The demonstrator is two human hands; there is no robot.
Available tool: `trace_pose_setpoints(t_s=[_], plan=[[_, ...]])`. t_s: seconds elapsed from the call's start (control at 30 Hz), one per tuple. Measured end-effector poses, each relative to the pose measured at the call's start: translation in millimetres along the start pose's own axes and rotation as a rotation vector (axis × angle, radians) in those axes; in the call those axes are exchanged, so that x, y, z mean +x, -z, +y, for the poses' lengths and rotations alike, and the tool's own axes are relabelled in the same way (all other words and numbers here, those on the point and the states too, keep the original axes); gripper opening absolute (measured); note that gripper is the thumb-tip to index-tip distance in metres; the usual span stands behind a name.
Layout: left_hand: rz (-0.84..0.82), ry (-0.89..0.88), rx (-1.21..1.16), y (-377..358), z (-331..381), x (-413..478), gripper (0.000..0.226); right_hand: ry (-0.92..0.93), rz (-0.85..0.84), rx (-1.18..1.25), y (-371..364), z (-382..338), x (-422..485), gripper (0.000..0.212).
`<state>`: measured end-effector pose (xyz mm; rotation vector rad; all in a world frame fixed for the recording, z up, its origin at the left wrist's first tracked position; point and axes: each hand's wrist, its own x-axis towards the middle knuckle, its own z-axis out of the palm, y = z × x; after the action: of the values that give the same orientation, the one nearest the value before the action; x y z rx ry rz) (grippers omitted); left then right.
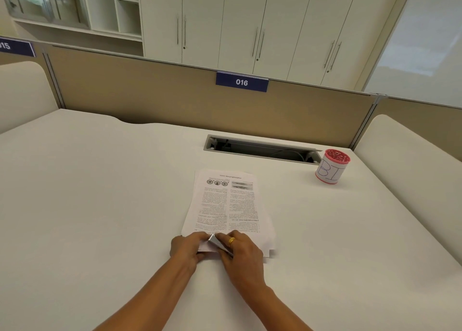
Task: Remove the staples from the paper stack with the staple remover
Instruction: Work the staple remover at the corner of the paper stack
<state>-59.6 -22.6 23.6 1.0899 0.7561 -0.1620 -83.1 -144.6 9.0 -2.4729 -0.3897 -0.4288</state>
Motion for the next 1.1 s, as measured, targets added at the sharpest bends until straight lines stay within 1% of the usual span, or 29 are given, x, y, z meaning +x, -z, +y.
trace_pose_setpoints(t_s=[0.07,0.17,0.23,0.33,0.4,0.5,0.6,0.73,0.8,0.87,0.9,0.97,1.03,1.1], plan=[[0.011,-0.001,0.005,0.3,-0.9,2.3,0.041,-0.058,-0.060,0.006,1.5,0.6,0.9,0.028],[0.036,-0.011,0.015,0.2,-2.8,5.2,0.045,-0.221,-0.188,0.036,7.3,1.7,9.0,0.030],[0.049,-0.013,0.009,-0.6,-3.8,6.8,0.046,-0.292,-0.259,0.055,12.3,0.9,15.7,0.031],[0.054,-0.012,0.001,-1.4,-4.5,7.9,0.041,-0.343,-0.336,0.089,19.4,-0.8,22.8,0.032],[0.052,-0.014,-0.001,-1.3,-4.4,8.6,0.037,-0.358,-0.352,0.113,21.3,-1.0,24.8,0.031],[0.055,-0.015,0.006,-1.2,-4.4,9.8,0.033,-0.320,-0.331,0.057,19.3,-1.8,23.8,0.030],[0.038,-0.012,0.012,-0.6,-3.1,8.9,0.028,-0.245,-0.253,0.001,14.3,-3.3,17.3,0.030],[0.011,-0.004,0.016,0.5,-1.8,7.9,0.026,-0.107,-0.163,-0.044,8.5,-3.2,10.4,0.025],[0.014,-0.003,0.022,0.6,-1.6,7.1,0.026,-0.081,-0.150,-0.053,7.0,-2.0,9.1,0.026],[0.016,-0.006,0.027,0.5,-1.1,5.2,0.027,-0.097,-0.142,-0.032,6.2,-1.0,7.7,0.025],[0.019,-0.010,0.026,0.3,-0.8,4.4,0.028,-0.133,-0.143,-0.004,6.2,-0.7,7.2,0.025],[0.031,-0.017,0.020,0.1,-1.1,4.1,0.034,-0.267,-0.152,0.101,7.2,0.6,6.8,0.025],[0.037,-0.023,0.011,-0.1,-2.1,3.9,0.039,-0.442,-0.168,0.271,10.0,2.9,8.8,0.026],[0.036,-0.030,0.005,-0.3,-3.1,3.7,0.039,-0.583,-0.164,0.436,14.1,4.2,10.4,0.022]])
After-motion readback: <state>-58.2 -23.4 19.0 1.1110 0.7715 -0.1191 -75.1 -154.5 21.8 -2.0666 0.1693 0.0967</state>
